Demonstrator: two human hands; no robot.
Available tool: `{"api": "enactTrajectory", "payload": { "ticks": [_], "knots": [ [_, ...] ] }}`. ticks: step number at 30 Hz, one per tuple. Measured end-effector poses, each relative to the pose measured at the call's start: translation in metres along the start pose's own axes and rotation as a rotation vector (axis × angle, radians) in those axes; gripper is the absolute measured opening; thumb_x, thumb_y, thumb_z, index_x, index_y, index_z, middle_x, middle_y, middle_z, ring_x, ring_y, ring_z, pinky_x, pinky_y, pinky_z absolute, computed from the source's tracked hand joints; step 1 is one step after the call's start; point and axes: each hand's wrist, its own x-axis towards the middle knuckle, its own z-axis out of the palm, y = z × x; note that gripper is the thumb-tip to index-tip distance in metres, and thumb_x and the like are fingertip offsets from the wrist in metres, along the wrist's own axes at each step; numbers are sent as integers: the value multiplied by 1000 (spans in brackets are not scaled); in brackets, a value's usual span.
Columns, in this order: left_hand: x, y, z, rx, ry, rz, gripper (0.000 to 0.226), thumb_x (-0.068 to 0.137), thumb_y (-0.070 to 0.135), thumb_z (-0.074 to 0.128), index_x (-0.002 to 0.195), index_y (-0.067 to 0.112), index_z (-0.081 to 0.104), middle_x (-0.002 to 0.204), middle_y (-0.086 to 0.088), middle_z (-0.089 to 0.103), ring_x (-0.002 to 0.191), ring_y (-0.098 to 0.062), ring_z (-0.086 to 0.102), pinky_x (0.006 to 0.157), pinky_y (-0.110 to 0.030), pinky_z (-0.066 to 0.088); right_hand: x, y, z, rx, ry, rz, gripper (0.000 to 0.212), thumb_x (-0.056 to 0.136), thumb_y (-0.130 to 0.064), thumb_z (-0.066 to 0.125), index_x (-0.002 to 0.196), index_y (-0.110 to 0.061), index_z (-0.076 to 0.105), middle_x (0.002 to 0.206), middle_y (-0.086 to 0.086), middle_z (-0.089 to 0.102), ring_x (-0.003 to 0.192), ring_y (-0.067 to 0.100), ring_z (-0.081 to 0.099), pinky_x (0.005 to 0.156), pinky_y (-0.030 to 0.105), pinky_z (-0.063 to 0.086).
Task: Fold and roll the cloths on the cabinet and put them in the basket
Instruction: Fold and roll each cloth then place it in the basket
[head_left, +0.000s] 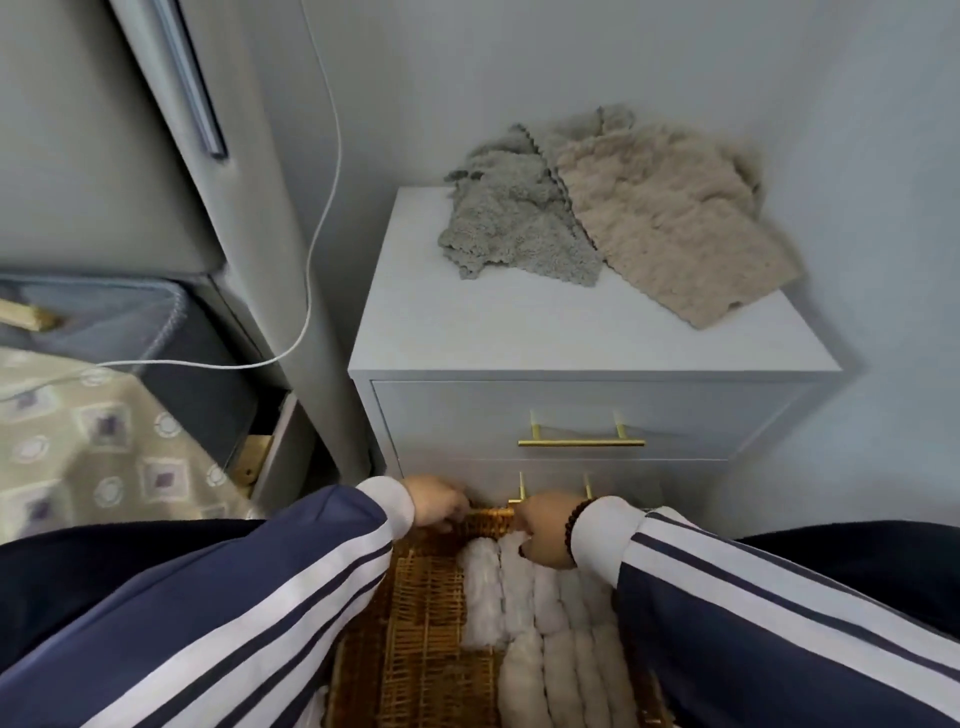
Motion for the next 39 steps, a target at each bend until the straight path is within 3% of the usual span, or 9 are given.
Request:
{"api": "enactTrajectory", "payload": {
  "ticks": [4, 11, 15, 20, 25, 28, 31, 36, 39],
  "knots": [
    [-32, 20, -22, 112, 7, 66, 36, 95, 19, 51, 130, 12, 54, 121, -9, 61, 105, -22, 61, 71, -20, 48, -26, -1, -45, 52, 81, -11, 39, 93, -28, 49, 129, -14, 54, 127, 8, 58, 112, 27, 56, 89, 30, 45],
    [-80, 60, -58, 112, 14, 257, 46, 95, 21, 53, 139, 19, 42, 131, -3, 57, 108, -14, 62, 70, -11, 45, -79, -1, -117, 175, 154, -103, 47, 94, -41, 52, 135, -19, 46, 122, -3, 57, 110, 16, 53, 95, 28, 41],
    [-94, 79, -85, -175, 9, 368, 29, 97, 12, 47, 123, 18, 56, 118, -2, 67, 104, -17, 66, 89, -29, 49, -90, 15, -155, 586, 223, -148, 22, 94, -25, 56, 111, -15, 64, 106, 0, 69, 98, 16, 65, 87, 29, 51],
    [-91, 102, -109, -528, 92, 488, 25, 97, 3, 46, 115, 11, 60, 105, -9, 72, 93, -25, 71, 76, -29, 56, -76, 35, -185, 966, 482, -171, 12, 92, -13, 56, 100, -14, 66, 95, 2, 73, 85, 16, 70, 79, 31, 54],
    [-69, 121, -118, -533, 226, 500, 29, 94, -1, 46, 114, 13, 60, 100, -4, 74, 90, -22, 72, 83, -35, 55, -46, 60, -195, 831, 716, -11, 11, 88, -10, 59, 95, -16, 66, 90, 3, 71, 74, 12, 69, 59, 13, 46],
    [-58, 135, -120, -550, 251, 501, 28, 93, -1, 46, 113, 12, 61, 100, -5, 74, 91, -22, 71, 89, -38, 52, -34, 74, -203, 638, 980, 130, 13, 85, -10, 58, 93, -20, 64, 92, -4, 64, 77, 8, 59, 64, 14, 41],
    [-49, 149, -117, -572, 243, 509, 27, 93, -1, 46, 112, 11, 61, 99, -5, 74, 88, -21, 71, 84, -37, 51, -31, 87, -210, 433, 1157, 252, 21, 85, -13, 59, 106, -17, 61, 105, 1, 58, 99, 19, 54, 81, 31, 46],
    [-42, 167, -103, -565, 206, 526, 28, 92, -1, 46, 109, 13, 62, 92, 0, 74, 77, -13, 71, 71, -28, 46, -24, 96, -205, 247, 814, 565, 18, 87, -29, 55, 95, -12, 53, 110, 7, 47, 107, 30, 49, 87, 40, 47],
    [-43, 172, -94, -553, 178, 544, 27, 91, -1, 46, 107, 15, 63, 90, 2, 74, 77, -12, 71, 74, -29, 47, -20, 104, -200, 216, 922, 562, 22, 87, -7, 44, 65, -13, 41, 85, 6, 51, 85, 28, 55, 69, 33, 47]
  ]
}}
